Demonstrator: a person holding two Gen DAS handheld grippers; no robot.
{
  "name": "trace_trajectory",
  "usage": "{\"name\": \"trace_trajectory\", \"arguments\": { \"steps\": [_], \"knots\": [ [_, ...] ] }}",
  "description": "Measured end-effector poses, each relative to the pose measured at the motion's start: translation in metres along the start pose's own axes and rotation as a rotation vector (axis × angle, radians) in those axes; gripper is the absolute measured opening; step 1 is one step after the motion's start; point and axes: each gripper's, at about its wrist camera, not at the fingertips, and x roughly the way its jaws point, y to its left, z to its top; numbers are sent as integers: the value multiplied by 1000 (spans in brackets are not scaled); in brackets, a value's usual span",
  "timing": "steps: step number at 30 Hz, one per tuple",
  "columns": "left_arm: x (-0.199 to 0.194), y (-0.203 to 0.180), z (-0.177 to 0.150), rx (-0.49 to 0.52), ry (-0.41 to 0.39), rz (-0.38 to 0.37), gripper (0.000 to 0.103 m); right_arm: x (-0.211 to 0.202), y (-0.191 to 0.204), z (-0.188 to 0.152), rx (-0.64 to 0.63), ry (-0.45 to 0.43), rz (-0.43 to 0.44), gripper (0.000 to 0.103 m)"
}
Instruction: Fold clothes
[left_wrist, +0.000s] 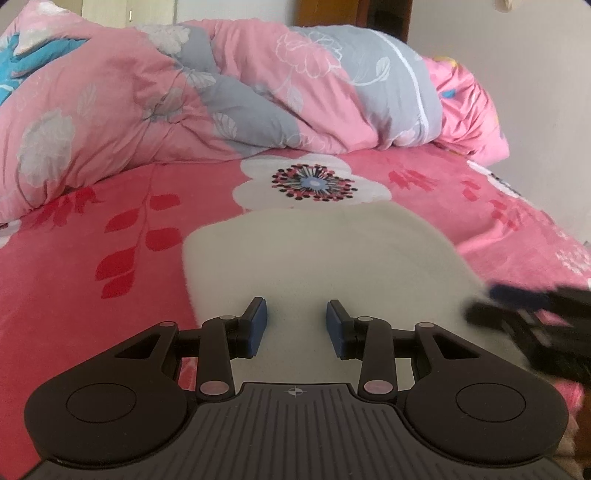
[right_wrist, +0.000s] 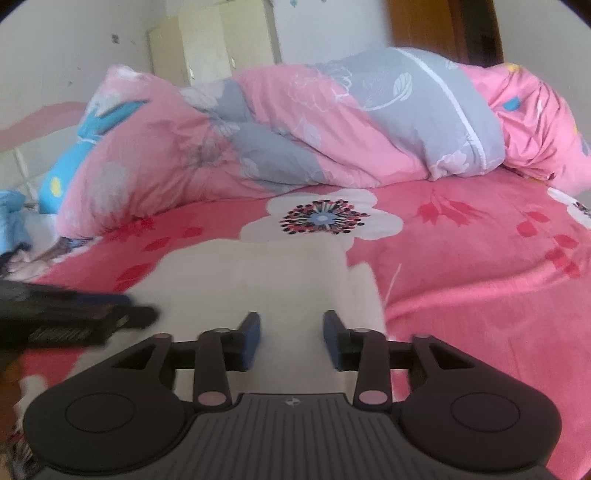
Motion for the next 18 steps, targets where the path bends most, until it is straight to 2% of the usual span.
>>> {"name": "trace_trajectory", "arguments": {
  "steps": [3, 4, 6, 9, 11, 13, 18],
  "knots": [
    [-1, 0, -3, 17, -20, -7, 37, -33, 2, -27, -16, -29, -24, 43],
    [-2, 0, -4, 23, -26, -9, 37, -43, 0, -35, -5, -25, -24, 47],
    [-2, 1, -4, 21, -29, -14, 37, -60, -10, -50, 75, -16, 13, 47],
    [-3, 1, -4, 20, -35, -10, 39, -84, -25, -54, 150, -59, 51, 48],
    [-3, 0, -2, 19, -38, 16, 46, -97, -35, -54, 192, -91, 74, 48],
    [-3, -2, 1, 22, -41, 52, 61, -96, -47, -51, 229, -91, 102, 48],
    [-1, 3, 5, 7, -44, 111, 65, -84, -68, -56, 316, -71, 194, 48]
  ]
}}
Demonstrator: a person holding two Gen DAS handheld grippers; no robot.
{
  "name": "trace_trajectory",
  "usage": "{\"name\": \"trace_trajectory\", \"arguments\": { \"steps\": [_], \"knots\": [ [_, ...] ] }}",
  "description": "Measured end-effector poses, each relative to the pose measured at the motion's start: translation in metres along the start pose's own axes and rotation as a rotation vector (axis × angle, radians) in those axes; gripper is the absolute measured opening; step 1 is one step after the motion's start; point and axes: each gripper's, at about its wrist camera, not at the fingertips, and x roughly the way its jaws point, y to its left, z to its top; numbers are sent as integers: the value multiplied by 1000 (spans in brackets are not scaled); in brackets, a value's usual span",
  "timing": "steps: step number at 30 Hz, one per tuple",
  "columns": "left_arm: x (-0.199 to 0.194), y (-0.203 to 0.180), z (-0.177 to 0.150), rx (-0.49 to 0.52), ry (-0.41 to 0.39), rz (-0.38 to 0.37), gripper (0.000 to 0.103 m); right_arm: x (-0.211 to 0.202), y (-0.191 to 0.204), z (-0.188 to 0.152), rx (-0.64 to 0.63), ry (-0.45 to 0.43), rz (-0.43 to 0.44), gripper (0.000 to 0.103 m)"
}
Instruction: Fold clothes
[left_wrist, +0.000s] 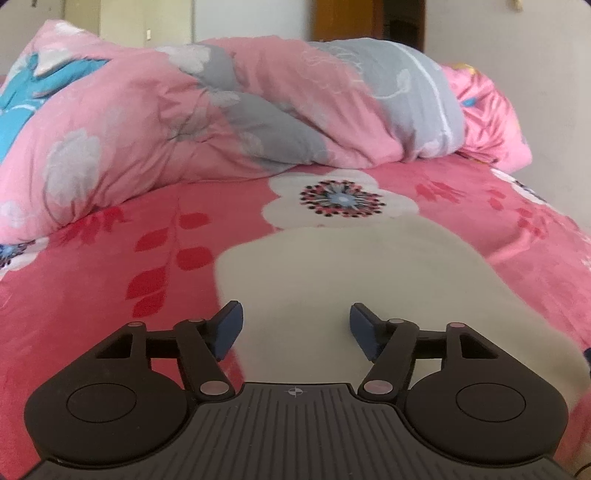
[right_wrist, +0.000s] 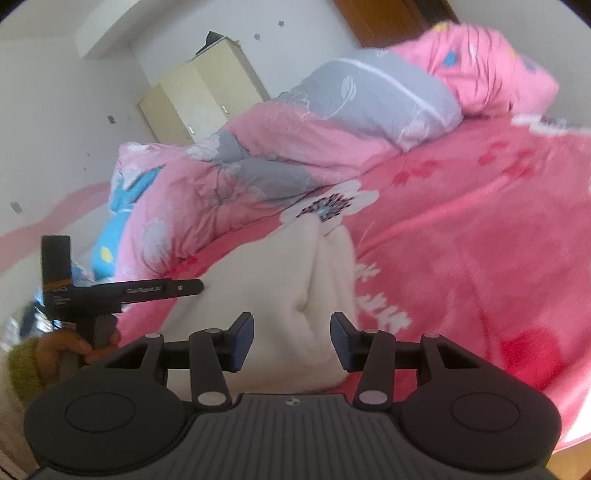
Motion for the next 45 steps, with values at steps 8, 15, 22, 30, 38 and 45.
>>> {"name": "trace_trajectory", "arguments": {
  "steps": [8, 15, 22, 30, 38, 45],
  "knots": [
    [4, 16, -2, -113, 16, 16, 67, 28, -35, 28, 126, 1, 64, 42],
    [8, 24, -7, -167, 23, -12, 71, 63, -44, 34, 99, 122, 81, 19],
    [12, 30, -4, -192, 40, -44, 72, 66, -46, 39, 95, 159, 106, 17],
    [16, 39, -6, -245, 58, -82, 73, 74, -54, 45, 165, 208, 118, 20],
    [17, 41, -8, -254, 53, -92, 74, 83, -83, 51, 399, 261, 251, 27],
    [19, 43, -9, -267, 50, -107, 74, 96, -87, 60, 459, 295, 338, 43]
  ]
}}
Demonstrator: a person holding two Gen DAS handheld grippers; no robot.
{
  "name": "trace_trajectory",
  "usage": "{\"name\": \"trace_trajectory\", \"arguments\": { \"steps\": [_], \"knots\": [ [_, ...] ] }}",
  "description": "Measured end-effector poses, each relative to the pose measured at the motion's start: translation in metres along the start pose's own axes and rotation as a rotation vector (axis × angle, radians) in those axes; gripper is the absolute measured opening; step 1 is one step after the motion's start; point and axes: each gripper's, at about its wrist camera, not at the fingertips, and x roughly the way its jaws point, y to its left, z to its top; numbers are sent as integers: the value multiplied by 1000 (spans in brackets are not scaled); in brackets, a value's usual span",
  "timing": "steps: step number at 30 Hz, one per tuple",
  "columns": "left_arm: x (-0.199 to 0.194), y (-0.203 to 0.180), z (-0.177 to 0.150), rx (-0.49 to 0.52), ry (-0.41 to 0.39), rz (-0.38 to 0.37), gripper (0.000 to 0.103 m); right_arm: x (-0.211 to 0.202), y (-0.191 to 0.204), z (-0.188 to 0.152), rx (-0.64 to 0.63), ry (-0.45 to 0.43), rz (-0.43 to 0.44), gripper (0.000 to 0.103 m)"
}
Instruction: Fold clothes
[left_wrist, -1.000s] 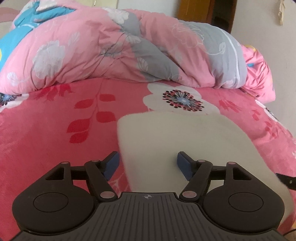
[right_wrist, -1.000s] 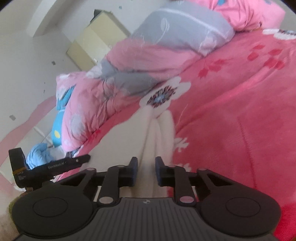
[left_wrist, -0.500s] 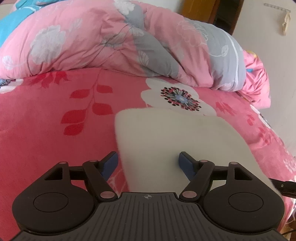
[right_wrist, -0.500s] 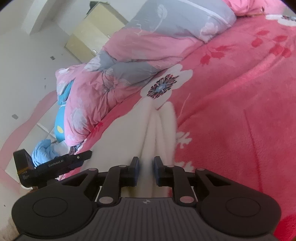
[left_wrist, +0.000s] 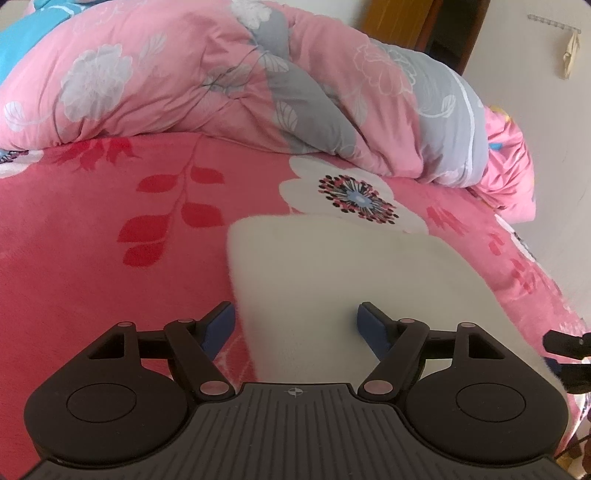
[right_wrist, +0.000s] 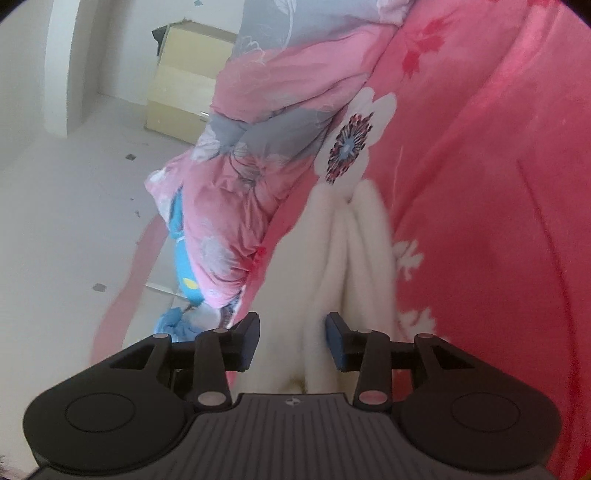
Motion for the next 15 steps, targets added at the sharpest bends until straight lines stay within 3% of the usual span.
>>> {"name": "trace_trajectory", "arguments": {
  "steps": [8, 11, 15],
  "knots": [
    [1, 2, 0, -5, 1, -7, 75, 19, 11, 7, -68, 6, -80, 40],
    [1, 0, 1, -11, 7, -13, 75, 24, 11, 5, -85, -8, -99, 26],
    [2, -10, 1, 27, 8, -19, 74, 22, 13, -3, -119, -51, -116, 21]
  ]
}}
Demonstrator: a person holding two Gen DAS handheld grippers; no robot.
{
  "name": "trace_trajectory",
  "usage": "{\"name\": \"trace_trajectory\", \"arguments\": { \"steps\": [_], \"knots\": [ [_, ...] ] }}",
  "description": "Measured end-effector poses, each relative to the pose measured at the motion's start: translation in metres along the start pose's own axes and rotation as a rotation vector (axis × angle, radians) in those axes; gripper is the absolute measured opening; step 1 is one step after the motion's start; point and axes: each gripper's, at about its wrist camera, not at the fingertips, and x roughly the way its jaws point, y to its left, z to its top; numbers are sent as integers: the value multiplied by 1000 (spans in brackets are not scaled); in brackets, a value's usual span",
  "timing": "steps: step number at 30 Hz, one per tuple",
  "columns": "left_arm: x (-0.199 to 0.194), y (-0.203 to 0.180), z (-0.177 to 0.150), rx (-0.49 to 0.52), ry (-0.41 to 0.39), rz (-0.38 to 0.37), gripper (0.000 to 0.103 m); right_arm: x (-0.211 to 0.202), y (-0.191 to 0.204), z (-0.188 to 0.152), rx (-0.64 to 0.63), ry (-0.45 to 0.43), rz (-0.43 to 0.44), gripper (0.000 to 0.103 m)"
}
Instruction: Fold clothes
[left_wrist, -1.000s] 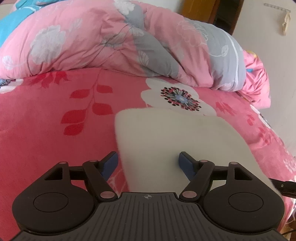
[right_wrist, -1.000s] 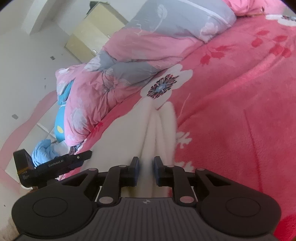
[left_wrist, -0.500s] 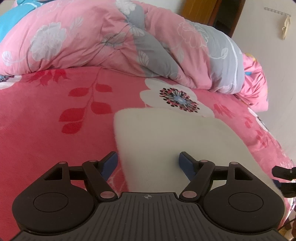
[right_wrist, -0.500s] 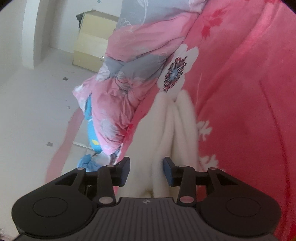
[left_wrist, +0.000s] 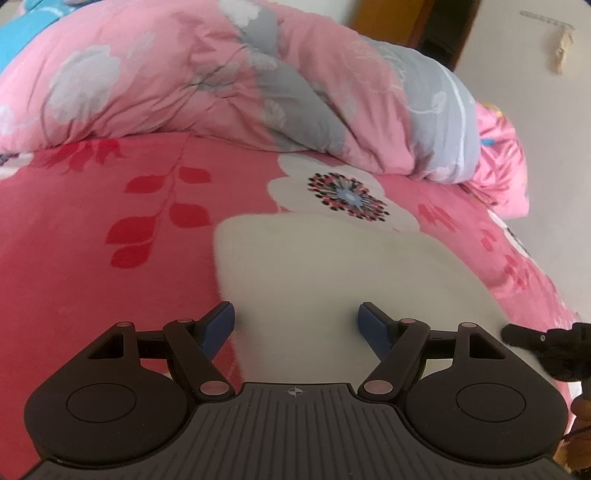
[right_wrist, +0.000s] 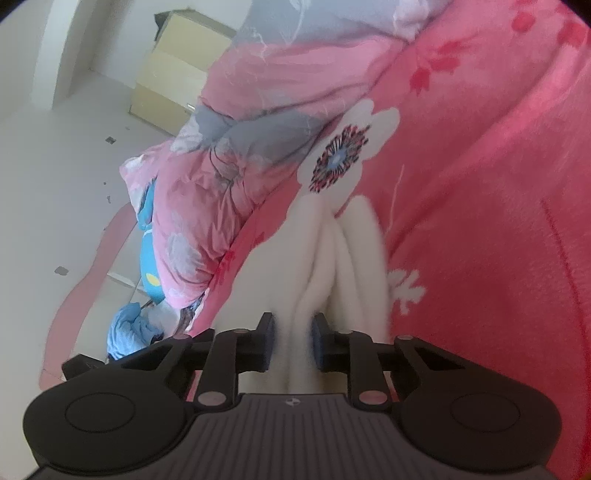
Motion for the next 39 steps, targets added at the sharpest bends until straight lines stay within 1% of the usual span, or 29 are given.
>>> {"name": "trace_trajectory", "arguments": {
  "steps": [6, 17, 19, 22, 24, 27, 29, 32, 37, 39],
  "knots": [
    [0, -8, 0, 29, 4, 10, 75, -10, 3, -7, -32, -47, -7, 19],
    [1, -23, 0, 79, 0, 38, 77, -17, -2, -10, -47, -72, -5, 19],
    [1, -22, 0, 74, 0, 39, 77, -14, -9, -9, -34, -60, -7, 19],
    [0, -21, 1, 59, 1, 37, 77, -16, -20, -5, 32, -40, 37, 23],
    [0, -19, 1, 43, 3, 33, 77, -27, -23, -3, 63, -64, 54, 23],
    [-2, -17, 1, 30, 6, 30, 77, -56, -27, -5, 79, -130, 75, 24],
    [-5, -17, 0, 29, 10, 29, 77, -70, -24, -12, 67, -146, 67, 24],
    [-11, -16, -3, 27, 15, 28, 77, -86, -16, -26, 40, -149, 42, 28],
    [-27, -10, -12, 13, 22, 33, 77, -83, -2, -53, 21, -90, -4, 28],
    [-33, -8, -17, 6, 26, 30, 77, -83, 1, -62, 16, -80, -25, 28]
  ]
}}
